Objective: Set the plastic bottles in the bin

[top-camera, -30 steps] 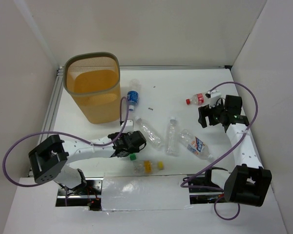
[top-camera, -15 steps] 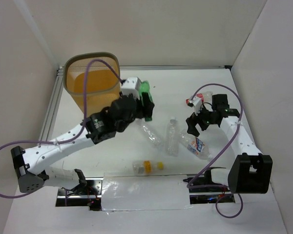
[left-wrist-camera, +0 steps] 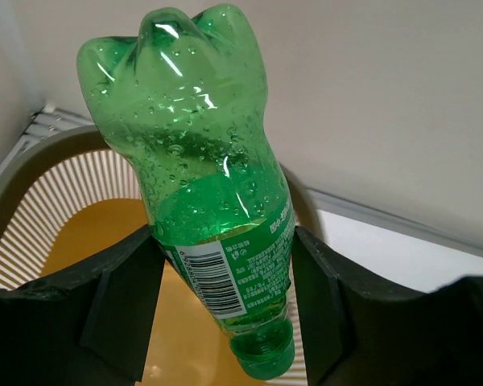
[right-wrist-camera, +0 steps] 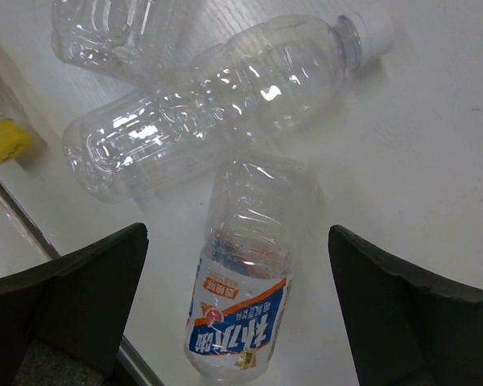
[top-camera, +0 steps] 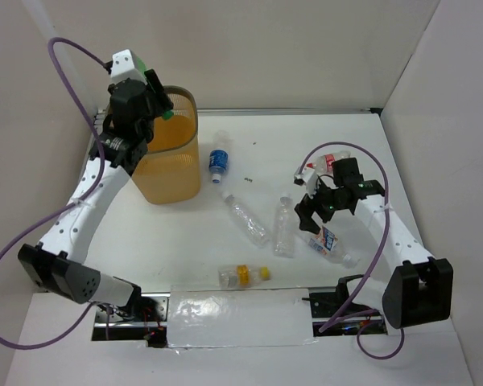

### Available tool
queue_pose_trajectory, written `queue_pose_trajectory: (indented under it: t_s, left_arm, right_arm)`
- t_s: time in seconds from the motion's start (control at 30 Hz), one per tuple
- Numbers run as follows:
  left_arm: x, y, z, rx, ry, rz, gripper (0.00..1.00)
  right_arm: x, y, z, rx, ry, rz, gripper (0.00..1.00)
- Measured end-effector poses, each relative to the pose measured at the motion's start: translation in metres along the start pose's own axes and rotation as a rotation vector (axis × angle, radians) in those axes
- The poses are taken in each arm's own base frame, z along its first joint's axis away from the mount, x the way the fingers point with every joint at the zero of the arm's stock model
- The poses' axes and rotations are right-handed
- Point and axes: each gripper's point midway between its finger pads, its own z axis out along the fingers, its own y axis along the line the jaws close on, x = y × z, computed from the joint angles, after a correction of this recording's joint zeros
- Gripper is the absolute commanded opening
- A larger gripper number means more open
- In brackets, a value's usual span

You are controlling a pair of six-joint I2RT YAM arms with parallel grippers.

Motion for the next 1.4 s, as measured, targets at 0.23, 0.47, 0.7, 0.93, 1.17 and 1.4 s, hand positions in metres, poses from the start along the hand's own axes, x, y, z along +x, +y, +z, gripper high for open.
queue_pose_trajectory:
  t_s: [0.23, 0.47, 0.7, 0.93, 1.17, 1.4]
  left_arm:
    - [0.039, 0.041, 0.038, -0.128, 0.089, 0.072, 1.00]
    - [0.056, 0.049, 0.035, -0.150, 0.141, 0.124, 1.00]
    - [0.066, -0.051, -0.039, 0.166, 0.155, 0.322, 1.00]
    - [0.122, -0.122, -0.189, 0.664, 0.238, 0.453, 1.00]
    - [0.243, -0.093, -0.264, 0.876, 0.530, 0.632, 1.00]
    - [0.297, -0.068, -0.305, 0.990, 0.690, 0.749, 1.00]
  right_arm:
    - [0.012, -0.006, 0.005, 0.037, 0.108, 0.017, 1.00]
    - [0.034, 0.001, 0.018, 0.051, 0.238, -0.022, 1.00]
    - [0.064, 0.000, 0.034, 0.090, 0.362, 0.001, 0.96]
    - [0.083, 0.000, 0.041, 0.103, 0.418, 0.027, 0.61]
    - [0.075, -0.001, 0.032, 0.080, 0.411, 0.018, 0.15]
    - [-0.061, -0.046, -0.030, 0.172, 0.148, -0.080, 0.15]
